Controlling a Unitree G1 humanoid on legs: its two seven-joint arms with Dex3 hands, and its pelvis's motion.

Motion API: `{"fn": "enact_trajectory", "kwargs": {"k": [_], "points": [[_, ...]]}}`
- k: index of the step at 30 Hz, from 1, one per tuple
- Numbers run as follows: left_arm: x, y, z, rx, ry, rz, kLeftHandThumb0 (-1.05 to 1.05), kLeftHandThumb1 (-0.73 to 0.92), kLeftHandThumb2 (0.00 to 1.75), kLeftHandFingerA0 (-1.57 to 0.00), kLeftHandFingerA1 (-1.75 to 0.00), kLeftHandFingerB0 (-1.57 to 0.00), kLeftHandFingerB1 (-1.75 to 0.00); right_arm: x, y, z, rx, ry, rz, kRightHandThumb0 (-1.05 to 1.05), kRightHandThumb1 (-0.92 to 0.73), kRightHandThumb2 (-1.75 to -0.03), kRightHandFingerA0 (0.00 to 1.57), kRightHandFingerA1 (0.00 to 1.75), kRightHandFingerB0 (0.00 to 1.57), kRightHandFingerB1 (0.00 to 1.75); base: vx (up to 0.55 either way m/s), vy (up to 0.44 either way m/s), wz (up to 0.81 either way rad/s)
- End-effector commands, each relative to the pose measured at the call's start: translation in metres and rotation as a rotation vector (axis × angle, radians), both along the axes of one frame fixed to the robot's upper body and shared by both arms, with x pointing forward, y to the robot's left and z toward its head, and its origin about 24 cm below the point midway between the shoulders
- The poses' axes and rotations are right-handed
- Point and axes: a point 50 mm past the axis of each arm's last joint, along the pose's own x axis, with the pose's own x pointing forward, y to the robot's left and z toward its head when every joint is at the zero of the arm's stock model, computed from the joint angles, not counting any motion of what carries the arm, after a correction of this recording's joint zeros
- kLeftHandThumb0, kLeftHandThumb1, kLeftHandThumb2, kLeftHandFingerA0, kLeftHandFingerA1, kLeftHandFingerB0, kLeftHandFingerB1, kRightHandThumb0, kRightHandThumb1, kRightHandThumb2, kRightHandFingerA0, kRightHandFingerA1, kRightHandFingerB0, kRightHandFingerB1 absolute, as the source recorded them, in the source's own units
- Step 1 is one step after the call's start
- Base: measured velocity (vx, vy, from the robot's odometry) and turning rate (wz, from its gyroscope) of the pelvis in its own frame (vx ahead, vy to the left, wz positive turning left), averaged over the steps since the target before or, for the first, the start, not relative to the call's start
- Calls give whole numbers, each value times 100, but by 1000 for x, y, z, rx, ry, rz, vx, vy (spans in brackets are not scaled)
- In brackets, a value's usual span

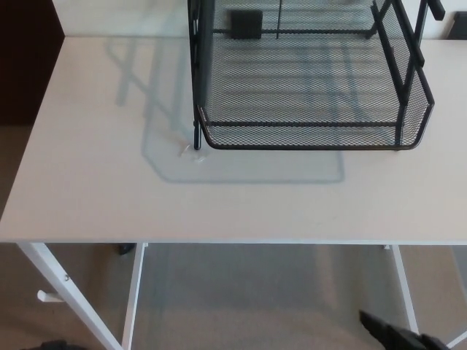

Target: The robot walk towards a table in front and then pushes a layer of a file tray back to its original position using its right hand

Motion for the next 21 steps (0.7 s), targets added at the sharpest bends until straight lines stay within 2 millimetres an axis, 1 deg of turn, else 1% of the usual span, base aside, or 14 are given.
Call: {"fn": "enact_trajectory", "kwargs": {"k": [1, 2, 4, 5, 6, 10, 13, 15, 18, 21], "points": [[-8, 5, 2, 11, -18, -6, -28, 68, 60, -48, -42, -32, -36, -15, -32, -50, 383, 172, -363, -84, -56, -90, 5, 18, 3, 5, 0, 0, 0], [-9, 5, 2, 16, -14, -15, -29, 68, 61, -48, -41, -32, -36, -17, -31, -51, 363, 174, -353, -82, -57, -92, 2, 19, 0, 9, 0, 0, 0], [-10, 5, 1, 31, -6, -28, -30, 68, 61, -48, -41, -32, -36, -19, -31, -52, 339, 169, -342, -85, -58, -92, 2, 17, 0, 7, 0, 0, 0], [-10, 5, 1, 33, -3, -28, -30, 68, 61, -48, -41, -32, -35, -19, -32, -53, 336, 164, -341, -84, -57, -93, 2, 21, 0, 8, 0, 0, 0], [-10, 5, 0, 36, 0, -27, -30, 68, 61, -49, -41, -33, -36, -19, -33, -54, 338, 156, -347, -84, -57, -92, 3, 18, 1, 7, 0, 0, 0], [-10, 5, 0, 47, 7, -39, -30, 69, 61, -47, -41, -32, -35, -19, -35, -56, 351, 141, -356, -78, -55, -91, 2, 17, 0, 12, 0, 0, 0], [-8, 5, 1, 50, 7, -44, -30, 68, 61, -47, -40, -32, -35, -18, -36, -57, 352, 142, -357, -82, -56, -91, 4, 16, 2, 8, 0, 0, 0], [-8, 5, 1, 49, 6, -43, -30, 69, 61, -47, -41, -32, -35, -18, -35, -57, 347, 141, -343, -87, -57, -89, 8, 19, 7, 3, 0, 0, 0], [-9, 5, 0, 40, 10, -32, -29, 68, 61, -48, -41, -32, -35, -17, -35, -58, 351, 136, -332, -86, -57, -89, 6, 23, 5, 5, 0, 0, 0], [-9, 5, 1, 44, 10, -41, -29, 69, 61, -47, -41, -32, -35, -18, -35, -58, 350, 138, -323, -89, -58, -89, 9, 22, 8, 4, 0, 0, 0]]}}
